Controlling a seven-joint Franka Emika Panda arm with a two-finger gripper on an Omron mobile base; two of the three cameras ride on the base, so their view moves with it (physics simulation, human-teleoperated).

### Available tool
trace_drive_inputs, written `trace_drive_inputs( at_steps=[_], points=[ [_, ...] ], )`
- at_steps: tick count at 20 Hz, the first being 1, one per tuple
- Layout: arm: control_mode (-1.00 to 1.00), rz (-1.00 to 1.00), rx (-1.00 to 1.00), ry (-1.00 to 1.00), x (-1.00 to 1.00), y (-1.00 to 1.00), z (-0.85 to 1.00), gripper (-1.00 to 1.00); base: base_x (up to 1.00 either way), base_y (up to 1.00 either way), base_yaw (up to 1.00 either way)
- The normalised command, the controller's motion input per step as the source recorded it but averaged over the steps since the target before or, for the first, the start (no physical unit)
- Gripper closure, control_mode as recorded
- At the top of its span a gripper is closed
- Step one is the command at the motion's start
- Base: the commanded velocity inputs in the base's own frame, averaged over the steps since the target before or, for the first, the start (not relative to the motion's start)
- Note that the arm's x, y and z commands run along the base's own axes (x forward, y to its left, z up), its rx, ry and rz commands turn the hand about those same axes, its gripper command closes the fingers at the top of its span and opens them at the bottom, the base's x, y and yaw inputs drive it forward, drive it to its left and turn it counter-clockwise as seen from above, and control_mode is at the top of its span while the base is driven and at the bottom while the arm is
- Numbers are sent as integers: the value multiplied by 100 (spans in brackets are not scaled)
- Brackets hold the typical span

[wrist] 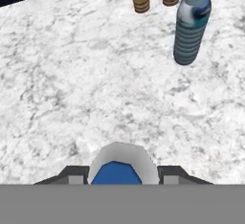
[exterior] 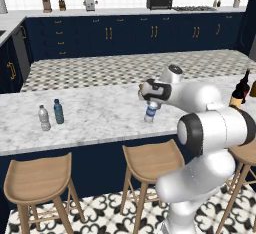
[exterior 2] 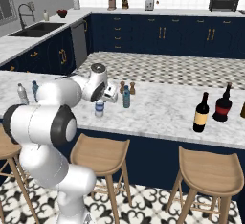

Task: Move the plastic bottles in the middle to the plastics group, and the glass bottles in the middle to the glass group.

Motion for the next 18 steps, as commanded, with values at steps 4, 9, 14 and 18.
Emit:
trace_drive_inputs(
  at_steps=[4, 9, 14, 18],
  points=[
    [-100, 21, 0, 0, -16, 87, 37, 100, 0, 0, 0],
    [-100, 23, 0, -1, -15, 77, 31, 100, 0, 0, 0],
    [-100, 20, 0, -5, -3, 83, 23, 100, 0, 0, 0],
    [-100, 23, -1, 0, 0, 99, 7, 100, 0, 0, 0]
  ],
)
